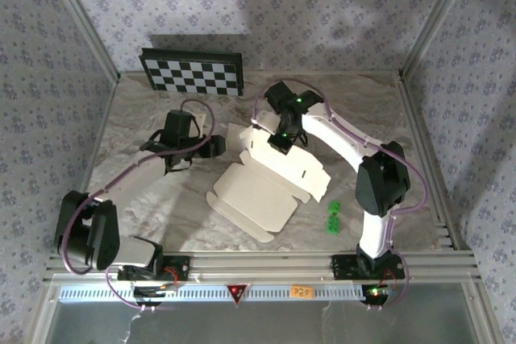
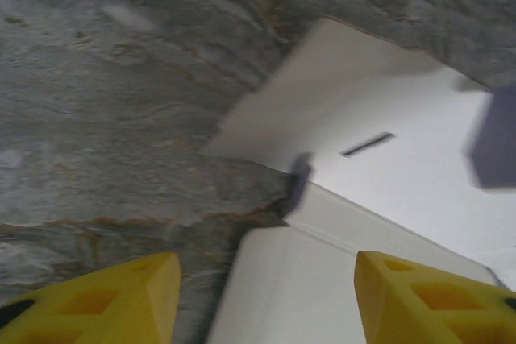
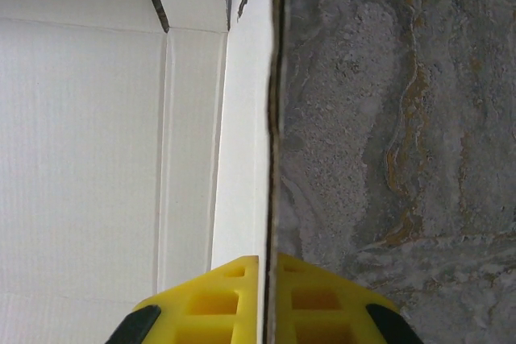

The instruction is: Fold the paper box

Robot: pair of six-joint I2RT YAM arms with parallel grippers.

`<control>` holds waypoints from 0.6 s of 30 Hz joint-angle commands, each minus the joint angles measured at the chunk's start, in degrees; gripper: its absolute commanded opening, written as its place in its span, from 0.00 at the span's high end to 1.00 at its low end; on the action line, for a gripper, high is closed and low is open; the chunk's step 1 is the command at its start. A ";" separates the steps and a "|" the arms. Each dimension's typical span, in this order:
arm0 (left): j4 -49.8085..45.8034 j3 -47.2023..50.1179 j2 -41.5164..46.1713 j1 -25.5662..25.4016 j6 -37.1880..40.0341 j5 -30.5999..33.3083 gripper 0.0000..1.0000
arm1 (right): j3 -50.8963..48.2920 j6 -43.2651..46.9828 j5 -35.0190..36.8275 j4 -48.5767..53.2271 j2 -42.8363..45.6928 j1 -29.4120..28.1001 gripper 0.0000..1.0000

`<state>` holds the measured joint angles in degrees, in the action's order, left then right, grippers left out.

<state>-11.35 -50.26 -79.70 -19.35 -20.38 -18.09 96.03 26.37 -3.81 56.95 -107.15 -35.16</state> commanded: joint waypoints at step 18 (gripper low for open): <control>9.33 -12.05 -18.28 2.04 21.07 -14.44 0.27 | 2.52 7.64 1.44 4.99 -4.85 2.25 1.00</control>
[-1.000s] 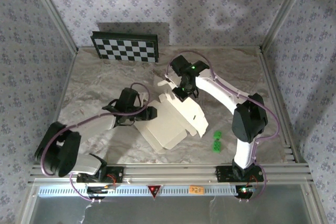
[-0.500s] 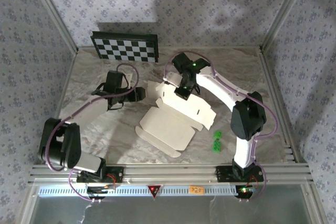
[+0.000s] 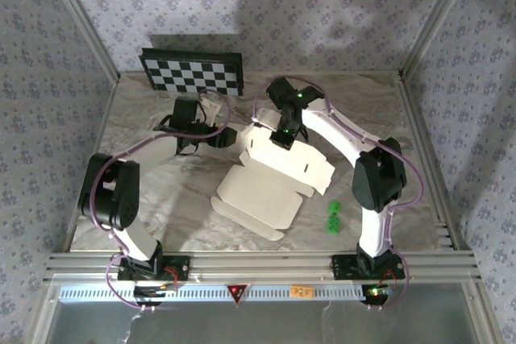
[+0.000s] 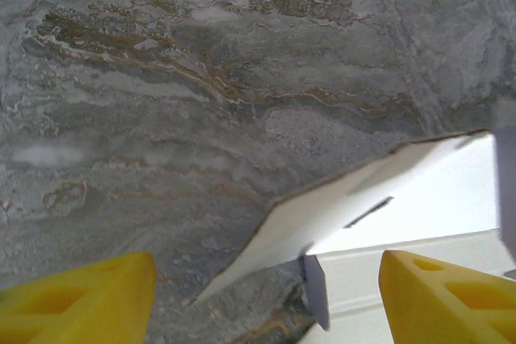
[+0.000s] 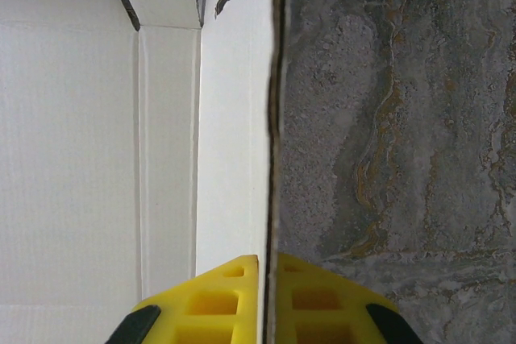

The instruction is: Fold the paper box

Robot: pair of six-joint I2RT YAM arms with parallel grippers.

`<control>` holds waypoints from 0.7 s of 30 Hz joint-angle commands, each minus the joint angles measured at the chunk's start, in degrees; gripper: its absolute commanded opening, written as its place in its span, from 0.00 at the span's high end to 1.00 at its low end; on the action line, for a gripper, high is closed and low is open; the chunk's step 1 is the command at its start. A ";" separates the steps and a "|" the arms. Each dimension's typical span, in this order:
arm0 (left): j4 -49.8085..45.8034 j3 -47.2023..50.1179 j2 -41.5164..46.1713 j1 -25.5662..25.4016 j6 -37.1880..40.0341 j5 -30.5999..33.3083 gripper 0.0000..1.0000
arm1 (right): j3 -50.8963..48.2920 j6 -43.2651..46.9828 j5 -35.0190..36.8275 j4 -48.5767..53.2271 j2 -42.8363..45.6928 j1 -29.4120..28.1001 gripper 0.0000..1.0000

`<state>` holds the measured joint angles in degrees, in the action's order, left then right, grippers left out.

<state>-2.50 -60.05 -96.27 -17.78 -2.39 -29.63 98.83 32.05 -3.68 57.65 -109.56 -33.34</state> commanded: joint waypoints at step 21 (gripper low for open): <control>0.45 -2.55 1.24 0.11 5.58 -10.45 0.88 | -0.09 -6.80 6.93 -1.68 -0.49 0.72 1.00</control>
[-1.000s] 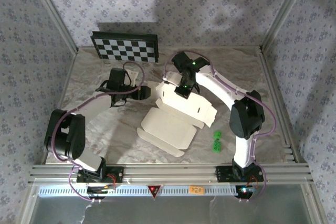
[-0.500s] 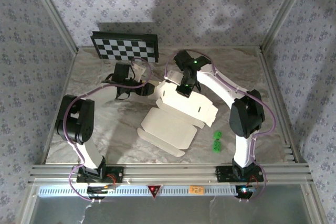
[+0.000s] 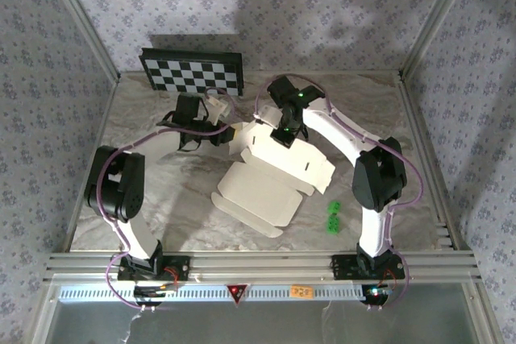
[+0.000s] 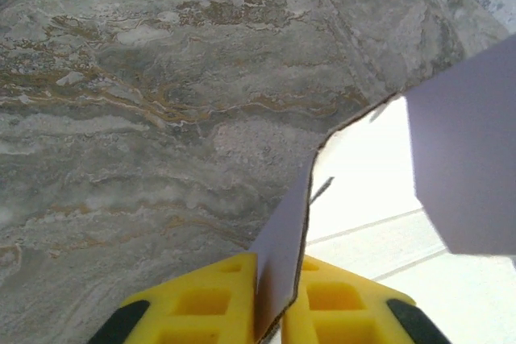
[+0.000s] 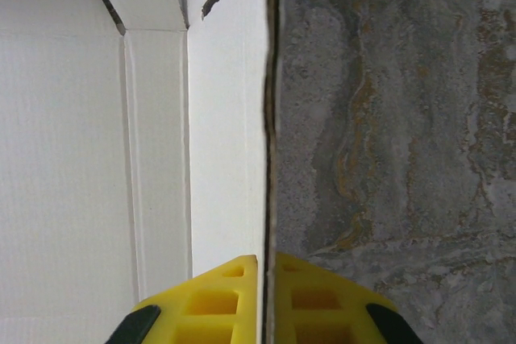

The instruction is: Fold the paper box

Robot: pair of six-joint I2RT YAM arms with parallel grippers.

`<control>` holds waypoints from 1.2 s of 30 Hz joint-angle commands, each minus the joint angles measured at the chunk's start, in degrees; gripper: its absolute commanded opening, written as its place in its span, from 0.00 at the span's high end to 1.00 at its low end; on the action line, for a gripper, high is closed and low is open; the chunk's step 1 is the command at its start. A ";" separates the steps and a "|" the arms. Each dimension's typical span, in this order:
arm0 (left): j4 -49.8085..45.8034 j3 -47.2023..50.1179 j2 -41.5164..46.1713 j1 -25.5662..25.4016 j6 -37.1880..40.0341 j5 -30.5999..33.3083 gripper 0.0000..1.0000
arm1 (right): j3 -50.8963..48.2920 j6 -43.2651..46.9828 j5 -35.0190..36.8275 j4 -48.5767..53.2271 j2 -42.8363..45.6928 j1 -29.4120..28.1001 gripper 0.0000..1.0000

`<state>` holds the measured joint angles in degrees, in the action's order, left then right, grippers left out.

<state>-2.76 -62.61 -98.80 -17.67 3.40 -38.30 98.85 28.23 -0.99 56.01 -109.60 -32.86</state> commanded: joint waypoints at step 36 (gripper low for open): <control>2.75 17.59 12.52 -8.20 -11.00 9.31 0.98 | -6.64 -18.47 18.54 -4.46 2.97 -8.91 1.00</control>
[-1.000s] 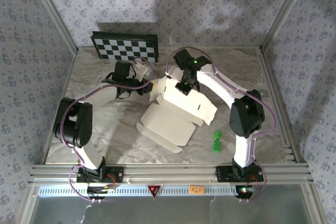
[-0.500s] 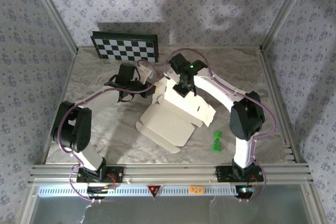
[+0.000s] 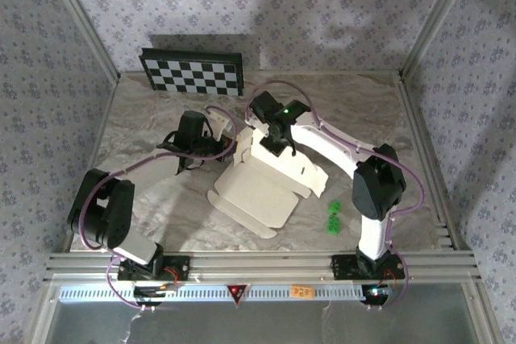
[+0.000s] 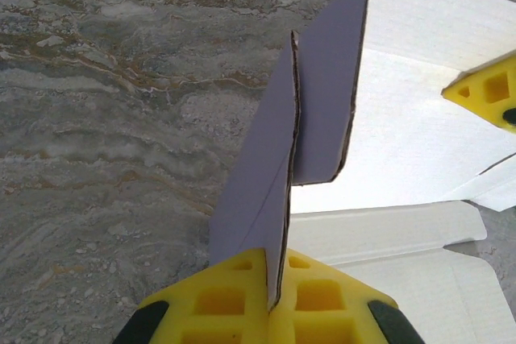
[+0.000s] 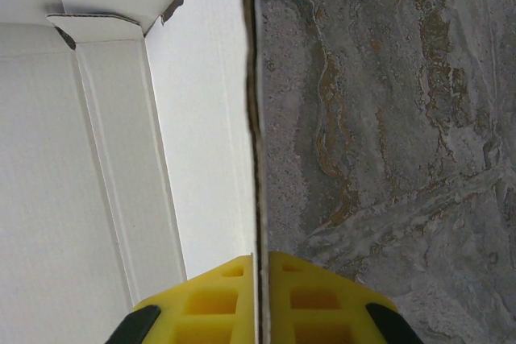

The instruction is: Fold the paper box

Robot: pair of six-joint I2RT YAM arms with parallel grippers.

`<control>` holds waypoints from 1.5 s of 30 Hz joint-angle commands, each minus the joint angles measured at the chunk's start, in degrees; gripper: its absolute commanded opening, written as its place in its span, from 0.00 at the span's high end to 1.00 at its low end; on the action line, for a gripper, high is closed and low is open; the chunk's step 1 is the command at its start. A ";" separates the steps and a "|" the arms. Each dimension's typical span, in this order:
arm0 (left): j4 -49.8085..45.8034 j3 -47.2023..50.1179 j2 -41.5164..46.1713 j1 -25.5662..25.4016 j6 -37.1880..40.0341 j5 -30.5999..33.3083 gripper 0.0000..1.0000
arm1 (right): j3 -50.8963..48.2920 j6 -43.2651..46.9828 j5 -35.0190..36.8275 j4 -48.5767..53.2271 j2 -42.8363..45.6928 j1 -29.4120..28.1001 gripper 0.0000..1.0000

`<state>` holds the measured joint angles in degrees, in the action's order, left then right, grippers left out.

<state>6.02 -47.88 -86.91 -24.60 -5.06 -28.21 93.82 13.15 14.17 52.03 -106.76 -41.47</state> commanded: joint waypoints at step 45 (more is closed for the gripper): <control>-4.07 9.39 5.28 -2.29 -2.95 4.45 0.98 | -3.29 -7.91 -12.92 5.29 12.37 -0.23 0.52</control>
<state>9.98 -38.83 -81.80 -26.39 -9.61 -25.45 89.41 3.99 2.26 51.72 -94.87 -43.13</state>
